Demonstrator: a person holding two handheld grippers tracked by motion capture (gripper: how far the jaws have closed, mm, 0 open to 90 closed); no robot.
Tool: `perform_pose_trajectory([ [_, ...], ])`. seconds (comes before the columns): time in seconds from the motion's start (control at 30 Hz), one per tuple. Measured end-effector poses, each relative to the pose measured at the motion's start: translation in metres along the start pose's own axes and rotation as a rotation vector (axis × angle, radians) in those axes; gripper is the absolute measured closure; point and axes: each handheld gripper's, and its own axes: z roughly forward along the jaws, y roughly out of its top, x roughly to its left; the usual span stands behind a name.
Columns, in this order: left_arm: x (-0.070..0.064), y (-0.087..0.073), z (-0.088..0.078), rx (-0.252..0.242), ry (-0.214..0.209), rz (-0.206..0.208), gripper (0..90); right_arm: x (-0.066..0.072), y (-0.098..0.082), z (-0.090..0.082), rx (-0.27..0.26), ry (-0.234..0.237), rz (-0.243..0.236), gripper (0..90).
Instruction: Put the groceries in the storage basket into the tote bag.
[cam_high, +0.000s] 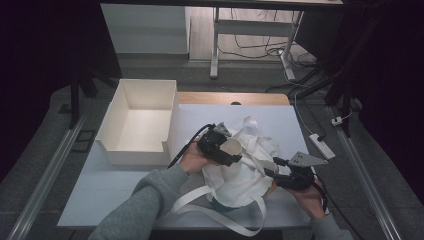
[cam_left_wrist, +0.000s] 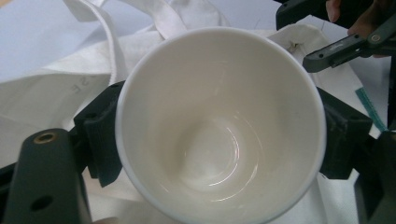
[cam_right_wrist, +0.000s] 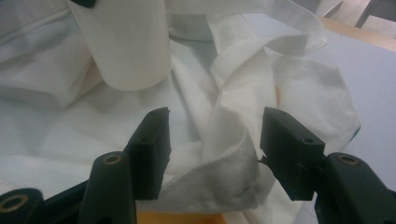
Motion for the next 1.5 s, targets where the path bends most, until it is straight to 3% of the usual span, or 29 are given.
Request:
perform_pose_trajectory([
  [0.2,0.000,0.000,0.006,0.011,0.001,0.003,20.1,0.000,0.000,0.000,0.001,-0.001,-0.001,42.1],
  [0.4,-0.007,0.001,0.007,0.040,0.024,0.056,20.1,0.000,0.000,0.000,0.001,-0.001,-0.002,42.1],
  [0.77,-0.003,-0.003,0.024,0.107,0.013,0.045,20.3,0.000,0.000,0.000,0.001,-0.001,-0.002,42.1],
  [1.03,-0.012,-0.003,0.028,0.114,0.046,0.093,20.4,0.000,0.000,0.000,0.005,-0.001,-0.003,42.1],
  [1.5,-0.015,-0.003,0.025,0.126,0.058,0.120,16.2,0.000,-0.001,0.001,0.004,0.001,-0.001,41.9],
])
